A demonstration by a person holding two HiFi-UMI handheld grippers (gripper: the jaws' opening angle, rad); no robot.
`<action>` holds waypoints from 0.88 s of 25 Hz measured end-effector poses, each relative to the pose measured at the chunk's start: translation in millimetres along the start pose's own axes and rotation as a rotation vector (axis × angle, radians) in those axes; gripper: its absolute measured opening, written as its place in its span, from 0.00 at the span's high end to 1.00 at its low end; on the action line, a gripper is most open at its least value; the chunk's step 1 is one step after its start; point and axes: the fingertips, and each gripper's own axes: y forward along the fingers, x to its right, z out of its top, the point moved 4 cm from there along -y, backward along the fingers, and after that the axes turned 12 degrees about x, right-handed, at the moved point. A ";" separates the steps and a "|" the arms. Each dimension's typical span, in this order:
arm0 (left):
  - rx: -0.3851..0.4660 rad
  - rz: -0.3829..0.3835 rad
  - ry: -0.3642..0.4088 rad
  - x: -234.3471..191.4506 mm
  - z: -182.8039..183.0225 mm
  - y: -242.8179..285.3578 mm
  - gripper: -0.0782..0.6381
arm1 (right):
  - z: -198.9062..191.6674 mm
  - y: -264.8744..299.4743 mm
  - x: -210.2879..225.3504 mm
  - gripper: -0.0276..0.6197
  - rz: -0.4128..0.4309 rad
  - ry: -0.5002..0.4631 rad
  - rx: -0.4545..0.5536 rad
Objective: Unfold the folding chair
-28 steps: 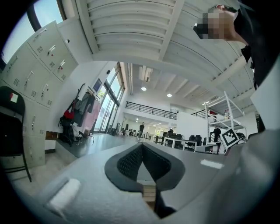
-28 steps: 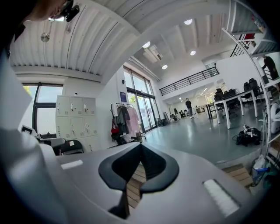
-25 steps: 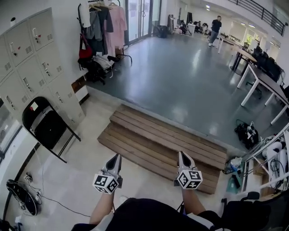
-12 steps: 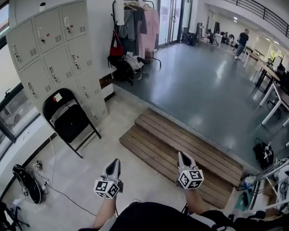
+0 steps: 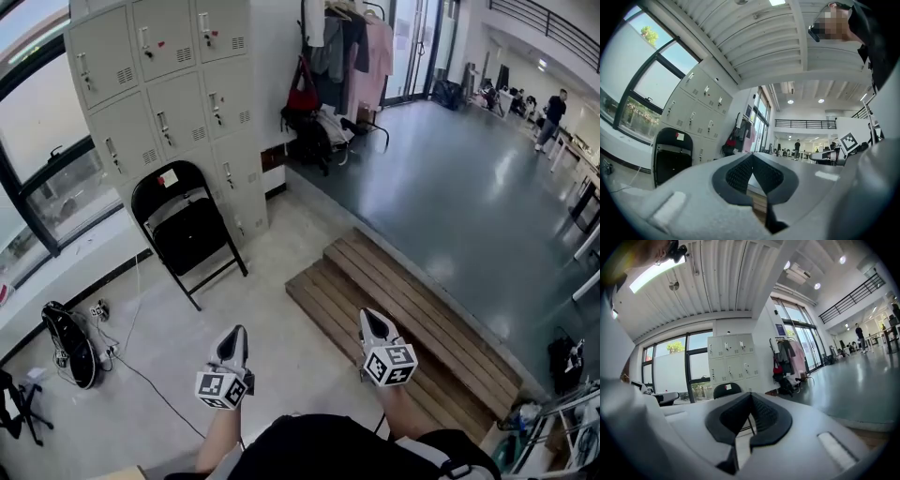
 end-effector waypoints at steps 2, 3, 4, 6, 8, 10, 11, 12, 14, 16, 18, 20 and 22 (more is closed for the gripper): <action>0.003 0.042 0.014 -14.3 6.1 -8.4 0.89 | -6.8 23.0 -21.9 0.95 0.058 0.015 -0.014; 0.005 0.066 0.021 -22.1 9.3 -13.5 0.89 | -10.4 35.0 -34.2 0.95 0.096 0.020 -0.020; 0.008 0.092 0.029 -29.5 12.2 -19.0 0.89 | -14.0 46.6 -45.4 0.95 0.135 0.021 -0.026; 0.013 0.144 0.046 -42.0 16.8 -29.6 0.89 | -19.9 66.2 -60.1 0.95 0.199 0.022 -0.039; 0.015 0.197 0.059 -51.7 20.2 -38.7 0.89 | -23.8 81.2 -64.6 0.95 0.232 0.030 -0.053; 0.017 0.253 0.073 -60.1 22.5 -44.8 0.89 | -26.2 94.9 -64.6 0.95 0.260 0.044 -0.069; 0.018 0.279 0.085 -63.8 23.0 -46.0 0.89 | -27.3 102.0 -64.1 0.95 0.278 0.049 -0.077; 0.020 0.305 0.101 -66.8 23.1 -46.2 0.89 | -28.4 109.3 -63.2 0.95 0.296 0.052 -0.084; 0.030 0.352 0.132 -69.1 23.9 -43.8 0.89 | -29.2 124.2 -59.9 0.95 0.330 0.057 -0.092; 0.048 0.381 0.148 -65.5 27.0 -38.3 0.89 | -26.7 138.9 -55.0 0.95 0.359 0.065 -0.092; 0.055 0.398 0.165 -62.4 29.2 -31.4 0.89 | -25.3 153.4 -52.0 0.95 0.384 0.078 -0.090; 0.048 0.429 0.188 -65.2 29.2 -24.4 0.89 | -25.8 167.7 -53.1 0.95 0.408 0.095 -0.089; 0.041 0.464 0.212 -68.0 27.3 -16.1 0.89 | -26.1 181.6 -54.1 0.95 0.428 0.104 -0.091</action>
